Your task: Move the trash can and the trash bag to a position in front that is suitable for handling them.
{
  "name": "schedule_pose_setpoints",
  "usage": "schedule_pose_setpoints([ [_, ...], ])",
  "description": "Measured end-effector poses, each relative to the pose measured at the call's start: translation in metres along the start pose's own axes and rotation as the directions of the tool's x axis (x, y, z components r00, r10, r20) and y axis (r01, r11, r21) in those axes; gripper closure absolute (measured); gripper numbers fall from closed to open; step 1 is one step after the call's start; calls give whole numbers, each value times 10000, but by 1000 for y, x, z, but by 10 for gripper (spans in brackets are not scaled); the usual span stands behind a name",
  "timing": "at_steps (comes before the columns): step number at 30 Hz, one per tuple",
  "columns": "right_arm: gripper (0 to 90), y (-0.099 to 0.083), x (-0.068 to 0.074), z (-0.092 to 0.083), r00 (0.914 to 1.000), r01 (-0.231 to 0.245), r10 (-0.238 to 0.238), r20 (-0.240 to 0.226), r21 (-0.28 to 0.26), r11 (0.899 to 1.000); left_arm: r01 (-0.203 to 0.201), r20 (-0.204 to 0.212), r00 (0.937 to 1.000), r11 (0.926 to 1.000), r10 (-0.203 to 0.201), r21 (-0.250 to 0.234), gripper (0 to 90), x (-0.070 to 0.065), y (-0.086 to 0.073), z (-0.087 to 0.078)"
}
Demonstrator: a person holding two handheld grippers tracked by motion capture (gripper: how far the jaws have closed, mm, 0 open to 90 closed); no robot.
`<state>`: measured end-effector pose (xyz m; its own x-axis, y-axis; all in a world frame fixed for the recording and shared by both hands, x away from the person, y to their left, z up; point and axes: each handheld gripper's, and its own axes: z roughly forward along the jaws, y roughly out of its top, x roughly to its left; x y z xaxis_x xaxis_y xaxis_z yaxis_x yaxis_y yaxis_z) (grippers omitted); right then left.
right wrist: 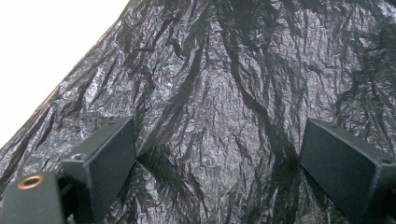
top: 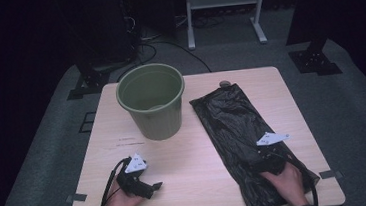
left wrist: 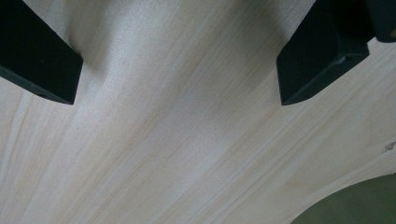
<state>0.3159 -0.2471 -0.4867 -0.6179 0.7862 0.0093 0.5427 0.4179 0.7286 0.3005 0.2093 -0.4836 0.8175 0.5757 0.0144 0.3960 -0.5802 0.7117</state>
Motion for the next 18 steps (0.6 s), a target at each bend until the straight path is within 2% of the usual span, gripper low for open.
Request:
schedule_pose_setpoints([
  [8, 92, 0, 0, 0, 10000, -7, 7, 6, -3, 10000, 117, -22, 9999, 9999, -117, -46, 0, 0, -1, -1],
  [10, 92, 0, 0, 0, 10000, -8, 8, 6, -2, 10000, 183, -145, 9997, 9998, -184, -25, 0, 1, 1, -4],
  [11, 92, 0, 0, 0, 10000, -14, 14, 5, 1, 10000, 370, -86, 9993, 9990, -372, -249, 0, 2, 2, -7],
  [18, 92, 0, 0, 0, 10000, -15, 15, 3, 0, 10000, 650, -7, 9979, 9965, -651, -523, 0, 6, 10, -19],
])
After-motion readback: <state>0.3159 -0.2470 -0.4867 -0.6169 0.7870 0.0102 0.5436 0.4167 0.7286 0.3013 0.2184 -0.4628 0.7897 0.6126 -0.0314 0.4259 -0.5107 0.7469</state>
